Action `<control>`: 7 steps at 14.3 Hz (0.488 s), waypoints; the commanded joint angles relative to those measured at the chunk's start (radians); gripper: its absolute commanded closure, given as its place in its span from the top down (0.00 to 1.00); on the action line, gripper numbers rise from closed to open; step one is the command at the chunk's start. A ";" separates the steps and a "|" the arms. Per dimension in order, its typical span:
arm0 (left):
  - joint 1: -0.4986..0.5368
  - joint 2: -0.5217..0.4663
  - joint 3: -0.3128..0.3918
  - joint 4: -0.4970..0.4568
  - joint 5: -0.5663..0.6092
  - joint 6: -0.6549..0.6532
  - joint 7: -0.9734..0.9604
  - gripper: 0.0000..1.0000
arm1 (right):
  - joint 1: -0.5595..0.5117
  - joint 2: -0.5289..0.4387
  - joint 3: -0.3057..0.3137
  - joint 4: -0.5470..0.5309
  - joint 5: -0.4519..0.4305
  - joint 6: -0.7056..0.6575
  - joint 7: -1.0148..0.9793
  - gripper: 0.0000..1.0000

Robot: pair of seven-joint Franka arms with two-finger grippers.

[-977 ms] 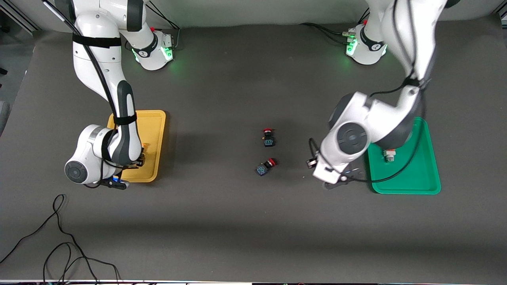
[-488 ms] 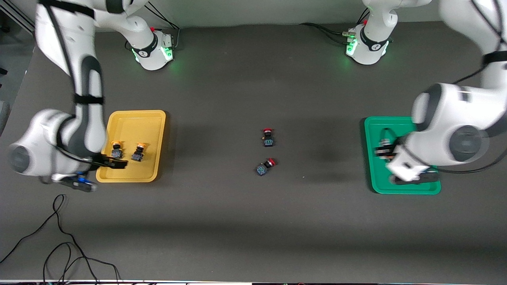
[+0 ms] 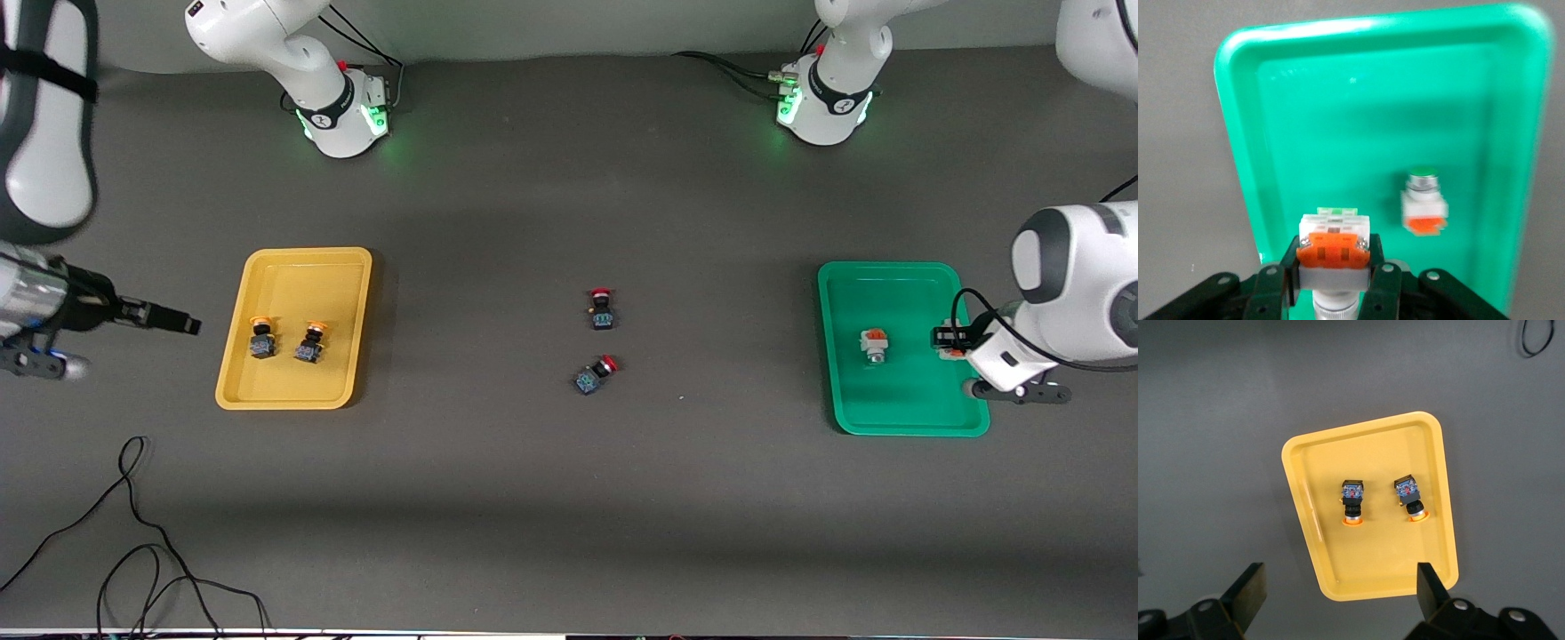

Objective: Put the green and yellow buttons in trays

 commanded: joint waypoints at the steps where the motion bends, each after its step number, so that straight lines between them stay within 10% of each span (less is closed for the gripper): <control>1: 0.100 0.002 -0.012 -0.180 0.029 0.260 0.096 0.21 | -0.070 -0.109 0.123 -0.036 -0.078 -0.018 0.062 1.00; 5: 0.107 0.024 -0.012 -0.183 0.029 0.286 0.116 0.26 | -0.441 -0.259 0.568 -0.120 -0.177 -0.028 0.107 1.00; 6: 0.102 0.024 -0.012 -0.178 0.029 0.283 0.116 0.45 | -0.511 -0.303 0.646 -0.157 -0.185 -0.026 0.107 1.00; 7: 0.099 0.024 -0.014 -0.171 0.029 0.280 0.116 0.93 | -0.568 -0.337 0.712 -0.171 -0.185 -0.026 0.105 1.00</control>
